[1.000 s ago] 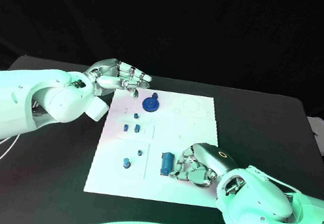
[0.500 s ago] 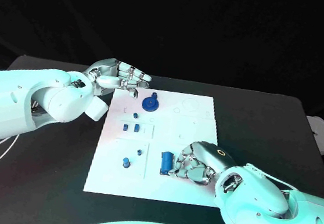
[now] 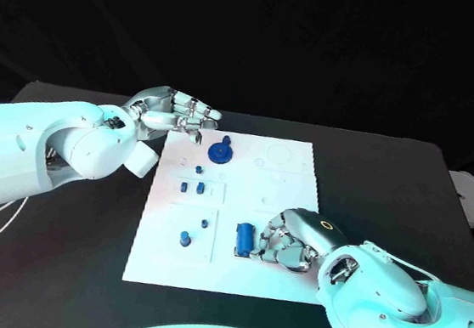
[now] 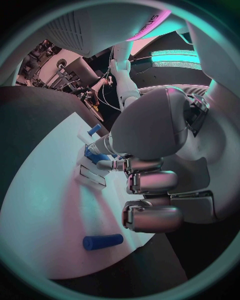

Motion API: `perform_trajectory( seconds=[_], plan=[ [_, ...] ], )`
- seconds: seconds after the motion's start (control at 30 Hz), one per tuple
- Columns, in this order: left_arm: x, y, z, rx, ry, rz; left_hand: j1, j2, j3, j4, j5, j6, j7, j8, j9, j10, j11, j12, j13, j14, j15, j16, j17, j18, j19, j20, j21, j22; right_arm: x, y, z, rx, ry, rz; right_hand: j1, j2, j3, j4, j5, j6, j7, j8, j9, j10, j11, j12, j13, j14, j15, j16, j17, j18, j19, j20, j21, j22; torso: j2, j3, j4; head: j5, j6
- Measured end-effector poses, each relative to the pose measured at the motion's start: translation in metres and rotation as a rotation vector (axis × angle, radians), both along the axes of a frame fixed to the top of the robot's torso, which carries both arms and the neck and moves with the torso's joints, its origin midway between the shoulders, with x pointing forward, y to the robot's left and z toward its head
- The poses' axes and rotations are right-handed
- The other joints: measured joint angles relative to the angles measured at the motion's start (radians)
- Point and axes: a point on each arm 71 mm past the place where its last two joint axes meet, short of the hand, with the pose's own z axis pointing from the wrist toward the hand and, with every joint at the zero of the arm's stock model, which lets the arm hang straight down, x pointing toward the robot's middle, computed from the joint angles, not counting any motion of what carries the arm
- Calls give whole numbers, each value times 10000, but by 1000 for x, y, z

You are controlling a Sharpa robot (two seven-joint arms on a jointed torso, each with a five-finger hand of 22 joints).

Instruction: Assemble the parts on the task board

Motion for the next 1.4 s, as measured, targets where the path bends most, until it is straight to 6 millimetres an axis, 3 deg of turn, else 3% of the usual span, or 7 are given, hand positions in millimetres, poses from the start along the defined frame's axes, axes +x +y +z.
perform_trajectory(
  seconds=[0.07,0.1,0.93,1.07,1.2,1.4],
  plan=[
    [0,0,0,1,2,-1,0,0,0,0,0,0,0,0,0,0,0,0,0,0,0,0,0,-1,0,0,0,0,0,0,0,7,7,17,12,12,1,0,-55,0,0,0,9,0,0,0,153,0,0,0,0,0,0,0,0,0,-1,0,-3,1,10],
    [0,0,0,1,3,-2,0,0,0,0,0,0,0,0,0,0,0,0,0,0,0,0,0,0,0,0,0,0,0,0,0,14,11,30,156,158,1,0,-70,0,0,0,9,2,-1,-89,1701,0,0,0,0,0,0,0,0,0,-1,0,-3,5,13],
    [0,0,0,2,13,-15,0,0,0,0,0,0,0,0,2,0,0,0,-2,0,0,0,2,-2,0,0,0,1,4,2,-2,56,-15,58,57,59,82,118,-107,0,0,0,16,3,-2,-81,1285,0,2,0,-3,0,0,1,0,-3,3,0,10,16,12],
    [0,0,0,3,14,-13,0,0,1,0,0,0,0,0,3,0,0,0,-3,0,0,0,2,-1,0,0,0,1,7,-12,5,136,-229,-279,3,5,175,211,-107,-384,203,-317,-116,38,40,-317,1288,0,2,0,-3,0,0,1,-292,1,-6,-6,-3,-26,41],
    [0,0,0,4,14,-9,0,0,1,0,0,0,0,0,2,0,0,0,-3,0,0,0,2,-1,0,0,-38,1,17,-32,20,244,-632,-817,-23,-21,216,251,-107,-590,409,-596,-256,19,161,-556,1292,-19,132,-60,-3,-1,-5,74,-505,5,-19,-7,-10,-128,73],
    [0,0,0,5,13,-6,0,0,1,1,0,0,0,0,3,0,0,0,-4,0,0,0,2,-1,0,0,-38,2,27,-74,31,5,-994,-1772,-23,-21,243,279,-107,-598,416,-661,-304,55,198,-580,1292,16,167,-60,-4,0,-1,78,-505,5,-41,-15,-14,-324,119]
  ],
)
